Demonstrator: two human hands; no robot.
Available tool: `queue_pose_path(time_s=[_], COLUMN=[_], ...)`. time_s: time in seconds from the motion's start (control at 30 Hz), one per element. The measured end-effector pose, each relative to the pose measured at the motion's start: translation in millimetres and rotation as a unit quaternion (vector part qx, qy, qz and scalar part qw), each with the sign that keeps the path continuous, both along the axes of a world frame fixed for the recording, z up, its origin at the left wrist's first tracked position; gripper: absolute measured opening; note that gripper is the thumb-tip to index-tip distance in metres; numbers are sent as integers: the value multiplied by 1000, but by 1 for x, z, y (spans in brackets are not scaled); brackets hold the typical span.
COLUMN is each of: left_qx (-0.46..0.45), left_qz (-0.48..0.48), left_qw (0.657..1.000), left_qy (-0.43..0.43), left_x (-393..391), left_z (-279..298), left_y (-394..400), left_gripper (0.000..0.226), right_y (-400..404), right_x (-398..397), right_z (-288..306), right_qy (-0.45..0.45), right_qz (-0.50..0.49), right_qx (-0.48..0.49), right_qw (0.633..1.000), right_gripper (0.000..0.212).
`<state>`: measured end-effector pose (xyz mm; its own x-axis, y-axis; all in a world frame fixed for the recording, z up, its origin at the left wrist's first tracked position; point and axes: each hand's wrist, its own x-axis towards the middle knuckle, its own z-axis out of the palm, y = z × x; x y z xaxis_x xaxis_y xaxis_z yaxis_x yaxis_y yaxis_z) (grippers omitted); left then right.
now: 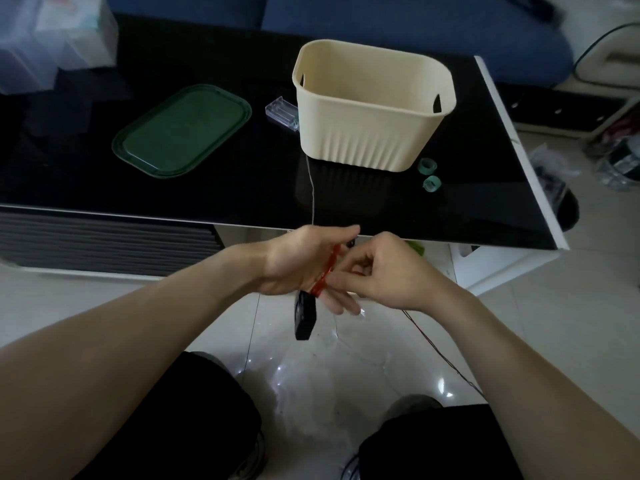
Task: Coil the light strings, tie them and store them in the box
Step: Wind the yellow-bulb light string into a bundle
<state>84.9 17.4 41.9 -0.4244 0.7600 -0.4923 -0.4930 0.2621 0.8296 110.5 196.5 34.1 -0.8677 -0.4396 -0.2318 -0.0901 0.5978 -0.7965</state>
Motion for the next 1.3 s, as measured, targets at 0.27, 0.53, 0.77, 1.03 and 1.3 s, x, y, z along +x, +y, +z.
queue_pose_path(time_s=[0.27, 0.53, 0.77, 1.03, 1.3], left_qx=[-56, -115, 17, 184, 181], left_qz=[-50, -141, 16, 282, 407], left_qw=[997, 983, 998, 934, 892], left_qy=[13, 7, -55, -119, -83], left_x=[-4, -2, -10, -22, -26], left_z=[-6, -8, -5, -1, 3], left_y=[0, -5, -9, -13, -14], left_gripper=[46, 39, 36, 32, 53], right_y=[22, 38, 34, 39, 22], right_x=[-14, -20, -20, -24, -16], right_z=[2, 4, 0, -10, -11], right_qy=[-40, -81, -63, -64, -70], right_qz=[-5, 13, -45, -67, -25], right_qx=[4, -16, -3, 62, 116], right_qw=[999, 997, 997, 994, 990], right_gripper=[37, 26, 32, 33, 30])
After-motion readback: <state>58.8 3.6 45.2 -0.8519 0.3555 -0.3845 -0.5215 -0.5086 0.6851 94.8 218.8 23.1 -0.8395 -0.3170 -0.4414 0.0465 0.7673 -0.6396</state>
